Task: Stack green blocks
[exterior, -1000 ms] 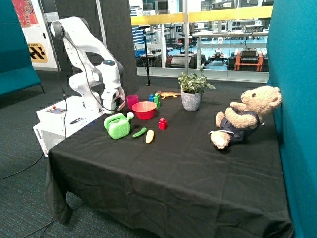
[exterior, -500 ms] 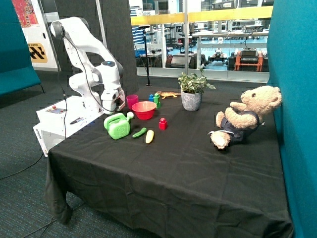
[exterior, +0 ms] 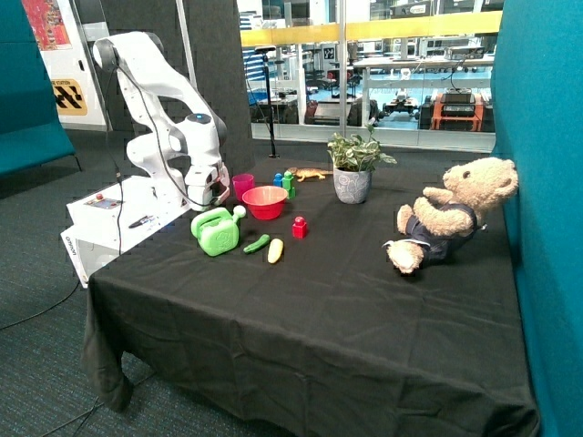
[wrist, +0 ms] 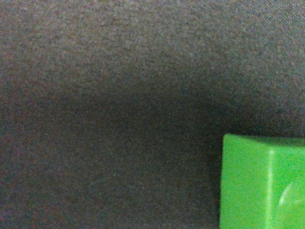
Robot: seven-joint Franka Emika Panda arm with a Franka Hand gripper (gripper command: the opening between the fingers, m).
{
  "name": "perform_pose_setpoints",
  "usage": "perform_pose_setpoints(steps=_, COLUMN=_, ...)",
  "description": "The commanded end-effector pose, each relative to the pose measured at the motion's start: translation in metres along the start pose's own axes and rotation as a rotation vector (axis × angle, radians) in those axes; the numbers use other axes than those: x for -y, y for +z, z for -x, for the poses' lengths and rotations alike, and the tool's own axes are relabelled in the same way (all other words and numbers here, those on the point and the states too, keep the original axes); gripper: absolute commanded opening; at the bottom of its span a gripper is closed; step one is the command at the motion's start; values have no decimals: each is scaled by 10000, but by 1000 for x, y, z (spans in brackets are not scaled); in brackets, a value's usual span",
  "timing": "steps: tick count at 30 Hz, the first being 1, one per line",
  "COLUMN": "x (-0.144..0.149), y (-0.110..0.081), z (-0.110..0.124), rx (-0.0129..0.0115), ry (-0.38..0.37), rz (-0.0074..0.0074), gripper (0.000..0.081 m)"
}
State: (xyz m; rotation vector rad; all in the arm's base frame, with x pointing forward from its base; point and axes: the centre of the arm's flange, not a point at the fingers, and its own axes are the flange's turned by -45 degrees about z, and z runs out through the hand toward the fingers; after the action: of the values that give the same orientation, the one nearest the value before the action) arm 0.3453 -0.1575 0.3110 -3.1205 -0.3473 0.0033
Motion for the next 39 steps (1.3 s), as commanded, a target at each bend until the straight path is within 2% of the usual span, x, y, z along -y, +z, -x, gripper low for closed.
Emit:
perform_pose_setpoints(steps=1, x=0, y=2, z=1, rx=-19, ry=9, rz=20, gripper=562)
perform_pose_setpoints(steps=3, x=0, y=3, z=0, rx=-19, ry=5, rz=20, gripper=552)
perform_pose_setpoints(steps=4, x=0, y=3, z=0, rx=-19, ry=3, rz=20, gripper=460)
perform_pose_setpoints(steps=6, x=0, y=4, z=-1, rx=-19, ry=-7, rz=20, gripper=345)
perform_pose_setpoints(steps=9, x=1, y=4, z=-3, rx=-19, ry=-23, rz=20, gripper=260)
perform_pose_setpoints(steps=13, x=2, y=5, z=-5, rx=-19, ry=-29, rz=20, gripper=75)
perform_pose_setpoints(steps=15, x=2, y=5, z=-5, rx=-19, ry=-41, rz=20, gripper=19)
perform_pose_setpoints(steps=39, x=9, y=7, z=-7, rx=-19, ry=-178, rz=20, gripper=0)
